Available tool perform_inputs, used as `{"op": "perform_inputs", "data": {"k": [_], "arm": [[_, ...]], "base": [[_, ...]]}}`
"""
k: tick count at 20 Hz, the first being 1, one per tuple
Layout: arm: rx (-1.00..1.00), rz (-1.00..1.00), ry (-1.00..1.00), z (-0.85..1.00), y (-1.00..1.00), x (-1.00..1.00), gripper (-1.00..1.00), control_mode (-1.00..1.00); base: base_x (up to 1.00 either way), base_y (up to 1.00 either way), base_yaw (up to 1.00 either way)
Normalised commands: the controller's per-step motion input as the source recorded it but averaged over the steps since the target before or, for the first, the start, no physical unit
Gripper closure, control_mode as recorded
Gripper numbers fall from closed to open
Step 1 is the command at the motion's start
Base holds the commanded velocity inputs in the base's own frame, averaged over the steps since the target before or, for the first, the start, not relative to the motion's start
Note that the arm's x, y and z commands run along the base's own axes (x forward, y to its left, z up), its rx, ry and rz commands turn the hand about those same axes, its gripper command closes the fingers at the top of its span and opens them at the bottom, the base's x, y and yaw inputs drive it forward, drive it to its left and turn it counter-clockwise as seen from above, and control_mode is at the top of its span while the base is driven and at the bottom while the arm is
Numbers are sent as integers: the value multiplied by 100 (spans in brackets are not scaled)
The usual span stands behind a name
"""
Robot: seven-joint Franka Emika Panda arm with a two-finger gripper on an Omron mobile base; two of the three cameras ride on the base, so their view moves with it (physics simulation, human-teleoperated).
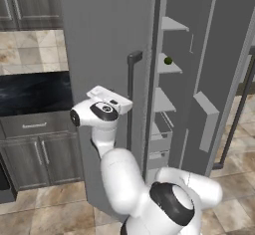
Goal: Pick up the frozen fish from the freezer, place it on any shelf in the fridge, and close the fridge and freezer doors when done.
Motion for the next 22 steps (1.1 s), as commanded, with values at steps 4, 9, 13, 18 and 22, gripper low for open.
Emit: {"op": "perform_inputs", "data": {"k": [4, 9, 13, 18, 22], "arm": [[1, 0, 0, 1, -58, 40, -100, -100], [1, 0, 0, 4, -50, 45, -100, -100], [1, 0, 0, 3, -46, 51, -100, -100], [0, 0, 0, 2, -39, 56, -100, -100], [0, 0, 0, 3, -36, 59, -100, -100]], "base": [[0, 0, 0], [0, 0, 0], [0, 0, 0], [0, 0, 0], [0, 0, 0]]}}
